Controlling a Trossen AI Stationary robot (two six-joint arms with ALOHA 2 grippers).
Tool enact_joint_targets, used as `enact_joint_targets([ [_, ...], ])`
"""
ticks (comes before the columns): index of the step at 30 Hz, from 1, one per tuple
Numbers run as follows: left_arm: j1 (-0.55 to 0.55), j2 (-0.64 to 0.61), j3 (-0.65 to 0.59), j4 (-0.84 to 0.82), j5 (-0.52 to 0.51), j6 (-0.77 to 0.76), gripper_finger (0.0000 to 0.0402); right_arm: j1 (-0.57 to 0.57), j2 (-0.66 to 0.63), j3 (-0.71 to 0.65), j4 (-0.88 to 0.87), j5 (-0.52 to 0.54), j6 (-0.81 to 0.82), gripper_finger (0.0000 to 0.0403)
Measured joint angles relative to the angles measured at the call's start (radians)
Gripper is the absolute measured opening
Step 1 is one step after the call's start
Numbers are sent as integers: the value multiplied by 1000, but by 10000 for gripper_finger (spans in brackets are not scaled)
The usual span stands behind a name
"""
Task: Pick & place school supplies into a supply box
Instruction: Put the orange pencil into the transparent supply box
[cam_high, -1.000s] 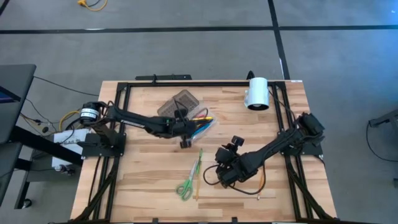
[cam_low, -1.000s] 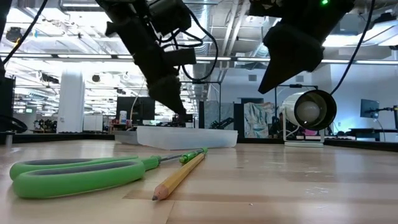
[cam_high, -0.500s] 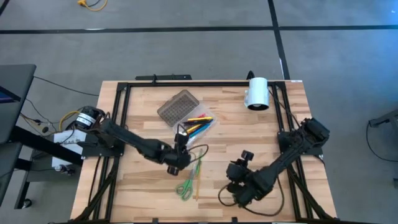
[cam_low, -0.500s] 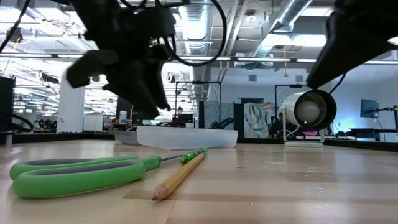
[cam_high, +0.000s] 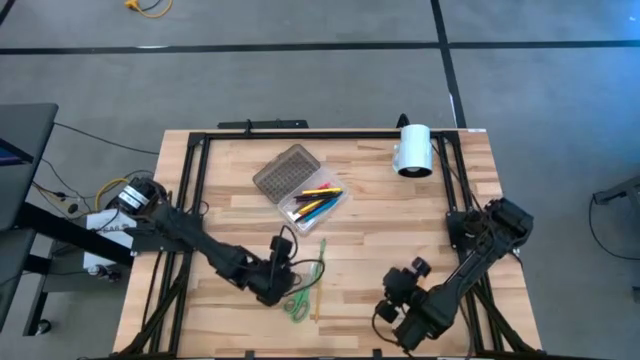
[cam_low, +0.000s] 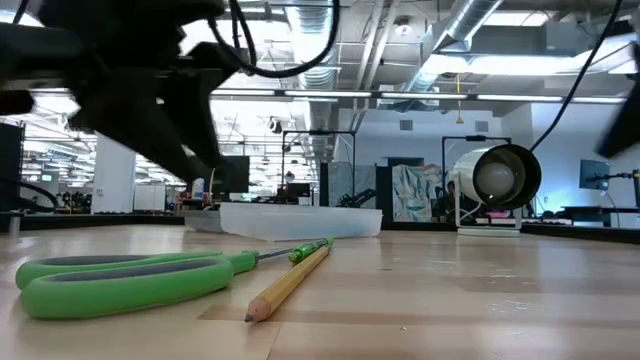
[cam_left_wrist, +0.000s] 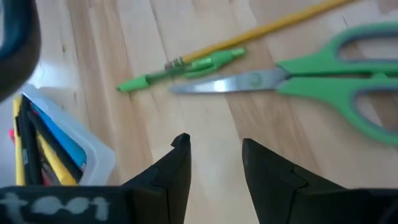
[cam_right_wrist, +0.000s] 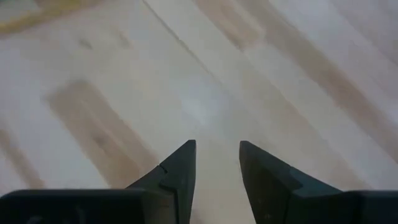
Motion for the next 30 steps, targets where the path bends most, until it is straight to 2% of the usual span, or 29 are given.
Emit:
enact_joint_targets([
  [5,-65,0,-42,-5,-82,-74,135,16,35,-1,-67,-106,215,118],
  [10,-106,0,-62,-17,-155,-104,135,20,74,-3,-140,-303,410,118],
  [12,-113,0,-62,-20,-176,-102,135,24,84,-2,-140,-342,459,118],
  [30,-79,1,-62,-18,-195,-45,135,64,85,-2,-87,-443,595,118],
])
